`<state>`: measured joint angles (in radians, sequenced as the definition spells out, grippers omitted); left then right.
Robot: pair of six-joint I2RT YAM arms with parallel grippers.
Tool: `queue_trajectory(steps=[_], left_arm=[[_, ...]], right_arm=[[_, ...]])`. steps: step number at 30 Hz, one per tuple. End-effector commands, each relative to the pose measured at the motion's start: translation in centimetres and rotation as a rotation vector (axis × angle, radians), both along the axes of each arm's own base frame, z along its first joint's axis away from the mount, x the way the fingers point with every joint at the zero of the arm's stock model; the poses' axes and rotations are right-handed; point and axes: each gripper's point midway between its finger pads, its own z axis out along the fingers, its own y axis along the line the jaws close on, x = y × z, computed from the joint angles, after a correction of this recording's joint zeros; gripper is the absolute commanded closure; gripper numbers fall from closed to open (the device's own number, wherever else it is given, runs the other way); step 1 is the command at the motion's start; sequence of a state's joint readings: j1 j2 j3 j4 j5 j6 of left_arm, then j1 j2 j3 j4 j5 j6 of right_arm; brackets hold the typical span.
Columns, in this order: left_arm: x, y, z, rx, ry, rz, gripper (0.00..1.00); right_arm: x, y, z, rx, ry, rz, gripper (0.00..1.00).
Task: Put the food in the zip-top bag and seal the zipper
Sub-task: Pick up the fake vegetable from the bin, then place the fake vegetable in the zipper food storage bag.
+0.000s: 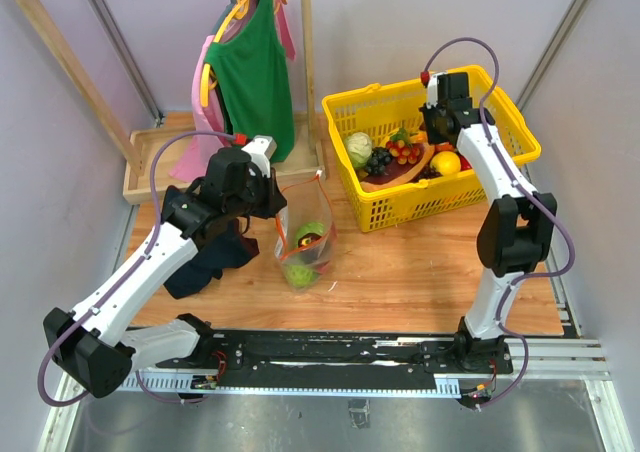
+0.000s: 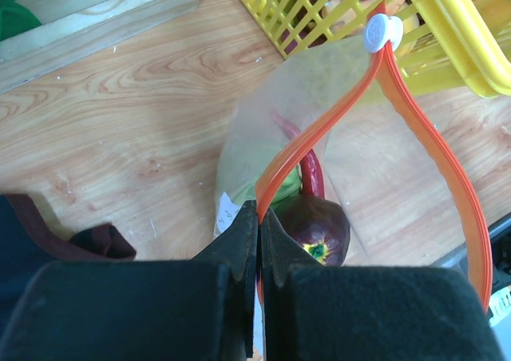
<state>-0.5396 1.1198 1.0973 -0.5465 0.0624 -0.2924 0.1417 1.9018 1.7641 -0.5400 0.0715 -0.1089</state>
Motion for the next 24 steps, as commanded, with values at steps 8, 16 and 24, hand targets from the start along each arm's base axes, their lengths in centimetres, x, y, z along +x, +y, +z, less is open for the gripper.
queue_trajectory(steps=[8,16,24], left_arm=[[0.2,-0.1,1.0,-0.027,-0.047,-0.005,1.0],[0.3,-0.2,1.0,-0.038,-0.048,-0.002,0.99],[0.6,-0.4,1.3,-0.051,-0.059,0.003,0.99]], right_arm=[[-1.3,0.1,2.9,0.089,-0.044,-0.011,0.99],[-4.5,2.4,8.2,0.238,-0.15,0.016,0.99],[-8.0,5.5,12.4,0.344,-0.222,0.077,0.99]])
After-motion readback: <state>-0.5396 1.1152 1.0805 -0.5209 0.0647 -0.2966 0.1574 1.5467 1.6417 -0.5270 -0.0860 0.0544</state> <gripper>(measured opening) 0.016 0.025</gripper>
